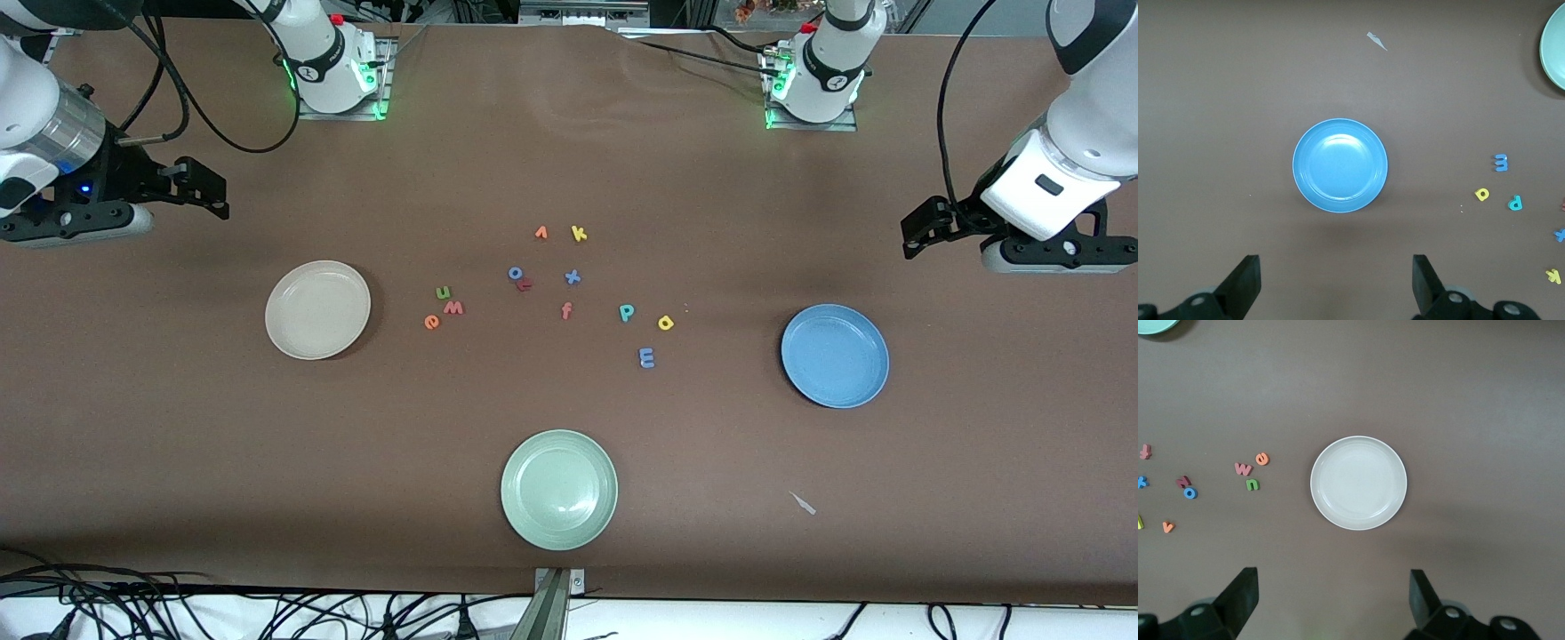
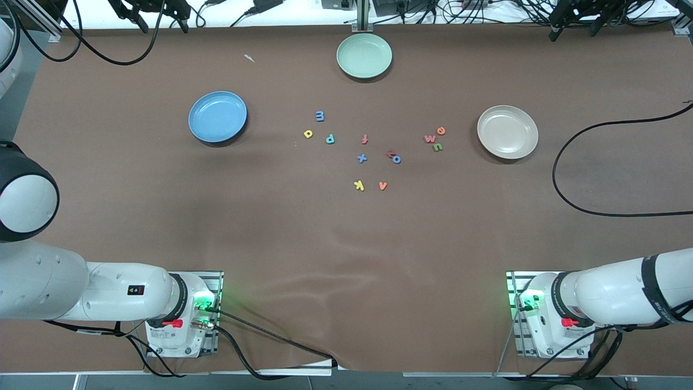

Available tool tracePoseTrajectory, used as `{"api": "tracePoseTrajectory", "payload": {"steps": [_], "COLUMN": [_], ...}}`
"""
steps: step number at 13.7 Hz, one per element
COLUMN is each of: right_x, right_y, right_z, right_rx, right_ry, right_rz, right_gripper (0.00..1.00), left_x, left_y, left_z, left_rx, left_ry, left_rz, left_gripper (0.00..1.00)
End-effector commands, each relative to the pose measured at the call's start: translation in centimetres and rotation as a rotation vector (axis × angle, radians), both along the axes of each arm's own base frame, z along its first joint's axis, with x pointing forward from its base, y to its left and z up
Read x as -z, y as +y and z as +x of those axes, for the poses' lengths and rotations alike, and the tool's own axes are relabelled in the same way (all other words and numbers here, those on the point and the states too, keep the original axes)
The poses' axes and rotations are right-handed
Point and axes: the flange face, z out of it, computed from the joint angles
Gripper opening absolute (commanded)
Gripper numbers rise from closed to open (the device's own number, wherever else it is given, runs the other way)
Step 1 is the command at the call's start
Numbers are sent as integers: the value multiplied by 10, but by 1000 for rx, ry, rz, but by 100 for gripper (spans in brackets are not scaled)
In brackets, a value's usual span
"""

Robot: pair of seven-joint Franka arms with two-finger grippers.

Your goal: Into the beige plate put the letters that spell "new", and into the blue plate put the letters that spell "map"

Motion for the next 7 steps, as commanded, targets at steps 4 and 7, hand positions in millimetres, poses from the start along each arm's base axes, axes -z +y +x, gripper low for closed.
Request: {"api": "tracePoseTrajectory", "payload": {"steps": [4,7], "right_x": [2,1], "right_y": [9,9], "right_z": [-2,-2], "right_rx": [-16,-18], "right_ry": [-15,-16], "right_rz": [-11,-14], "right_gripper": [100,100], "left_x": [-6,-5], "left_y": [1,1], "left_z": [3,2], "left_rx": [-1,-5], "left_ry": [0,5], "left_rz": [-7,-7], "left_gripper": [100,100]}}
